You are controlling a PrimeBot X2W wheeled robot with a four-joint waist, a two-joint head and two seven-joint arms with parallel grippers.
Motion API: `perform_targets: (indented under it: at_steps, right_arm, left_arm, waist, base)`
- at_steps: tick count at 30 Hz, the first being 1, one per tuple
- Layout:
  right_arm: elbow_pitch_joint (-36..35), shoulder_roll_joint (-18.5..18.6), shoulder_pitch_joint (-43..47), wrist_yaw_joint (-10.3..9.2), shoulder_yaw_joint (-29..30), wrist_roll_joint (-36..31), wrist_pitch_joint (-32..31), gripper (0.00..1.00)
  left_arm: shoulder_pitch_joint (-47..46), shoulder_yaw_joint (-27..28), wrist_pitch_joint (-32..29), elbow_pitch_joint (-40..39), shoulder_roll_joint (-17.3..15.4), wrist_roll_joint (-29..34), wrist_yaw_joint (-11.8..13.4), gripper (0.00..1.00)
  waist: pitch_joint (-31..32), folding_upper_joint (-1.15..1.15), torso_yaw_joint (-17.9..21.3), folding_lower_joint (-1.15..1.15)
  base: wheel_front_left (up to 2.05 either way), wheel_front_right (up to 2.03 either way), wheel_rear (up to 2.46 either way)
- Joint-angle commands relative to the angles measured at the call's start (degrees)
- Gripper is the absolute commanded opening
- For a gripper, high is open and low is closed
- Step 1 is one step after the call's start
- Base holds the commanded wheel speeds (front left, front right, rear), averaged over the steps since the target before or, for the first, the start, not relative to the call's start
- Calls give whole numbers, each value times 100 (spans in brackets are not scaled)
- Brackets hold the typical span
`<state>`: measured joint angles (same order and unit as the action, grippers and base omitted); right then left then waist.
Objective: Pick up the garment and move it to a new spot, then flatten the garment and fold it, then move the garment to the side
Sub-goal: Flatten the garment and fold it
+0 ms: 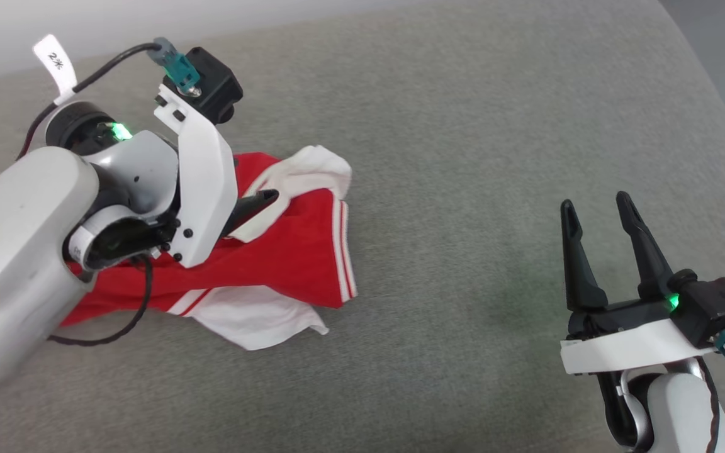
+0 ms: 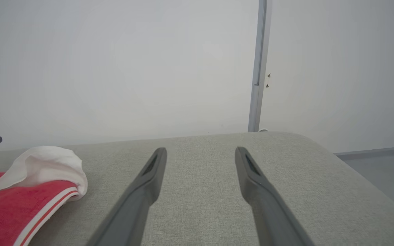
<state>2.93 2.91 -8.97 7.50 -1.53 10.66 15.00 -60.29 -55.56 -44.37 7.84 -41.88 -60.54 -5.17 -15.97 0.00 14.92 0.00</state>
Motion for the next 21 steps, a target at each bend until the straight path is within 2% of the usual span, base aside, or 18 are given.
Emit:
perform_targets:
  at_steps: [1,9,10,11,16,21]
  right_arm:
    - [-13,-3,-101,-2,-50,53,26,100]
    - [9,-3,-174,-2,-58,143,26,100]
    - [12,-4,-187,-2,-48,139,26,100]
    - [15,-3,-197,-1,-38,132,27,100]
    - [20,-4,-201,-2,21,80,26,100]
    - [41,-4,-181,-2,94,34,26,100]
  left_arm:
    - [74,-54,-1,-2,-18,55,27,100]
    - [195,-264,194,409,104,273,-67,100]
    - [185,-284,241,468,131,278,-89,44]
    - [187,-305,252,546,151,248,-103,0]
    - [73,-245,408,890,153,301,-126,0]
    - [18,-12,665,1220,97,174,21,0]
  waist:
    - [-146,0,179,0]
    - [-329,0,302,0]
    - [-343,0,298,0]
    - [-351,0,293,0]
    - [-351,0,221,0]
    - [-295,0,49,0]
  base:
    - [0,0,0]
    - [0,0,0]
    - [0,0,0]
    - [0,0,0]
    - [0,0,0]
    - [0,0,0]
